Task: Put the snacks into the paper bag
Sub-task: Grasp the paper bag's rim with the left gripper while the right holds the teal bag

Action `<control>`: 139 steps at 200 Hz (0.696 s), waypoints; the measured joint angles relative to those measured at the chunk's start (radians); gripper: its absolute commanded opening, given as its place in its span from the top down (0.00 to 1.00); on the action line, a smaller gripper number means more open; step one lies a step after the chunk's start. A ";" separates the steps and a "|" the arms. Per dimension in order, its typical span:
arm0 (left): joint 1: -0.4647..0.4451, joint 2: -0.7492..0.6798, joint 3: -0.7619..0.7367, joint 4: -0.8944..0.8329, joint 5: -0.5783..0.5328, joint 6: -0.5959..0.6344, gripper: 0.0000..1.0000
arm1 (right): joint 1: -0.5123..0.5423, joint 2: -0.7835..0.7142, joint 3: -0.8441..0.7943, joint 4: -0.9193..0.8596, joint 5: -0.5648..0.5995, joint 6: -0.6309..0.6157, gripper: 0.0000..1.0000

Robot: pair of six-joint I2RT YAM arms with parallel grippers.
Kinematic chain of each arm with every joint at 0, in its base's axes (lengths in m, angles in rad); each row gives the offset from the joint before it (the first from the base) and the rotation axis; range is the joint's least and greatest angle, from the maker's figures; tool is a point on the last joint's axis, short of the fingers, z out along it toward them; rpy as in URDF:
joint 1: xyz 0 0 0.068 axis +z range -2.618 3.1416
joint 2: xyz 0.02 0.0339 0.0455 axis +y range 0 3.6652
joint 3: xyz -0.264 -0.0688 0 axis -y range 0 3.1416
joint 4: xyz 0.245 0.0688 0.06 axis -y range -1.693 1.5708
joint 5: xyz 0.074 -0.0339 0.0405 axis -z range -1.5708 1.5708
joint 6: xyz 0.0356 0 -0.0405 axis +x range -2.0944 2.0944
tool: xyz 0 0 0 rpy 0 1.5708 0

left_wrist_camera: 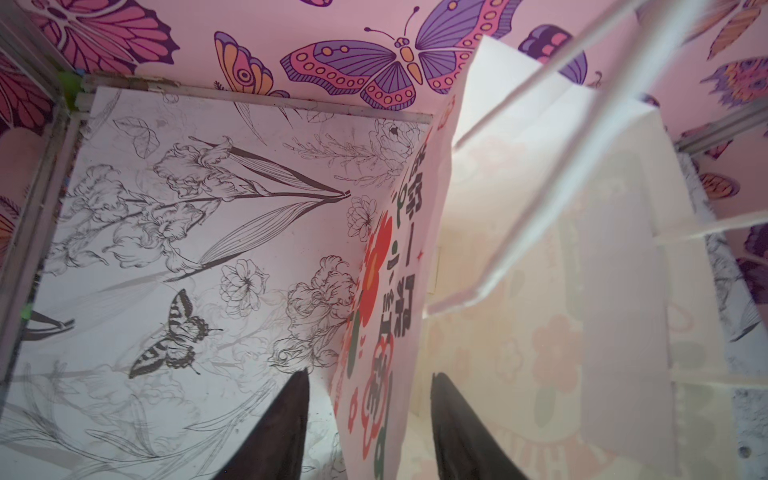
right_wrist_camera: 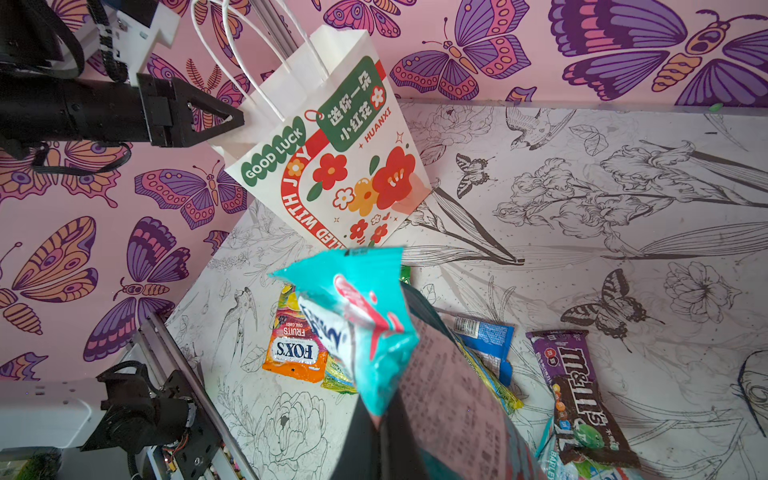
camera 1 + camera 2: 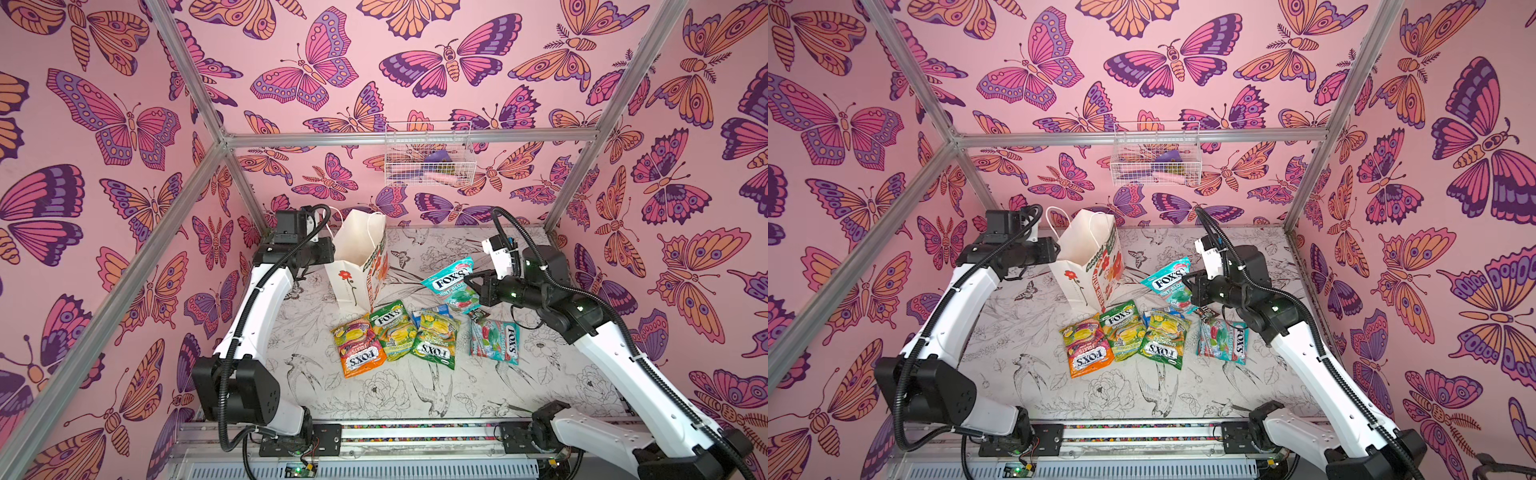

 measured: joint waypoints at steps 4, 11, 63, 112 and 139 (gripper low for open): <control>0.000 0.002 0.000 0.000 0.000 -0.005 0.63 | 0.000 0.000 0.000 0.000 0.000 0.000 1.00; 0.000 0.006 0.000 -0.002 0.002 -0.001 0.67 | 0.000 0.000 0.000 0.001 0.000 0.000 1.00; 0.000 0.018 0.000 -0.001 0.014 0.014 0.92 | 0.000 0.000 0.000 0.004 0.000 0.001 1.00; 0.000 0.013 -0.001 -0.002 0.014 0.019 1.00 | 0.002 0.019 0.000 0.007 0.000 0.005 1.00; 0.000 -0.014 -0.006 -0.006 0.014 0.025 1.00 | 0.030 0.054 0.035 -0.014 0.026 -0.014 1.00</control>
